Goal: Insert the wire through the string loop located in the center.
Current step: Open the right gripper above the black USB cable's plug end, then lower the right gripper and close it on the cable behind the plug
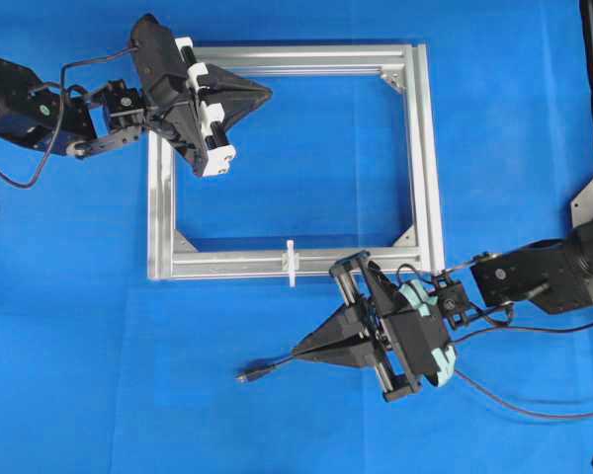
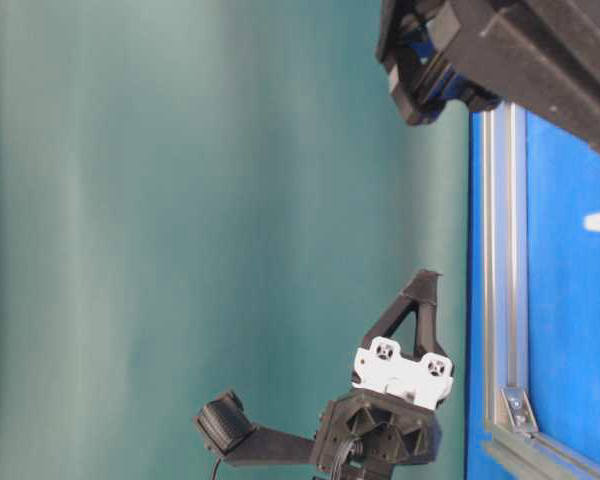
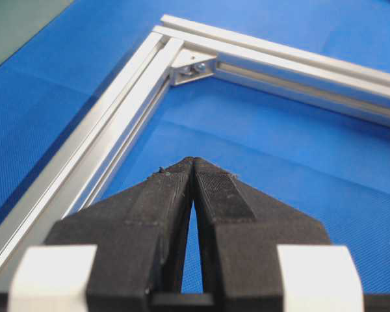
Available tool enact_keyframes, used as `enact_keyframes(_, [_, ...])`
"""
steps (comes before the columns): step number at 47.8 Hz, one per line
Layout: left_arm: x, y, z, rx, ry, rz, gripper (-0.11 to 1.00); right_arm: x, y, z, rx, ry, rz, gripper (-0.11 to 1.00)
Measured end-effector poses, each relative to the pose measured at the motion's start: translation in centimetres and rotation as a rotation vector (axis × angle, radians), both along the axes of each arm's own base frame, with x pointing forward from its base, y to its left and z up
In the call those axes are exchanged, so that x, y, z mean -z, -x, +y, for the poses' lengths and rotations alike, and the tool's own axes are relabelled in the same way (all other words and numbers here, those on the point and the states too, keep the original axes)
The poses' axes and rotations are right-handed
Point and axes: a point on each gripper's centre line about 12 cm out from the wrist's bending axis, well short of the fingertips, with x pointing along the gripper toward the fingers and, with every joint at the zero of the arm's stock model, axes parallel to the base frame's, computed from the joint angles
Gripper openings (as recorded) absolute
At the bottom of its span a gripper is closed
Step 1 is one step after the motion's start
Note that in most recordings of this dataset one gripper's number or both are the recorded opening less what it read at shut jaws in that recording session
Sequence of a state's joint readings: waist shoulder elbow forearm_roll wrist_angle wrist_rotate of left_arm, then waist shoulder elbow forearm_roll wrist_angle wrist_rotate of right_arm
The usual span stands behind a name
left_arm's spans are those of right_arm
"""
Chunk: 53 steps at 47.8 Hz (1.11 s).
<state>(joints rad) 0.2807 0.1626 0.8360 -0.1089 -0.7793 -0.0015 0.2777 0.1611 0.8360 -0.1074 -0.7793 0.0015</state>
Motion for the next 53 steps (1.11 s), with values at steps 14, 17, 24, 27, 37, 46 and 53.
enact_keyframes(14, [-0.3,-0.2,-0.7,0.032,-0.007,0.007,0.0,-0.8,0.0,0.4,-0.002,0.003,0.056,-0.05])
enact_keyframes(17, [-0.3,-0.2,-0.7,0.032,-0.008,0.007,0.0,-0.7,0.1,0.7,-0.004,0.001,0.073,-0.05])
enact_keyframes(24, [-0.3,-0.2,-0.7,0.033,-0.013,0.009,0.0,-0.5,0.2,1.0,-0.003,-0.02,0.104,-0.05])
enact_keyframes(27, [-0.3,-0.2,-0.7,0.033,-0.013,0.009,0.0,-0.6,0.2,1.0,-0.001,-0.027,0.105,-0.02])
enact_keyframes(37, [-0.3,-0.2,-0.7,0.033,-0.013,0.009,0.0,-0.6,0.2,1.0,0.004,-0.041,0.112,0.41])
enact_keyframes(46, [-0.3,-0.2,-0.7,0.034,-0.013,0.009,0.0,-0.5,0.1,1.0,0.011,-0.046,0.128,0.87])
enact_keyframes(53, [-0.3,-0.2,-0.7,0.032,-0.013,0.009,0.0,-0.3,-0.1,1.1,0.016,-0.043,0.147,0.78])
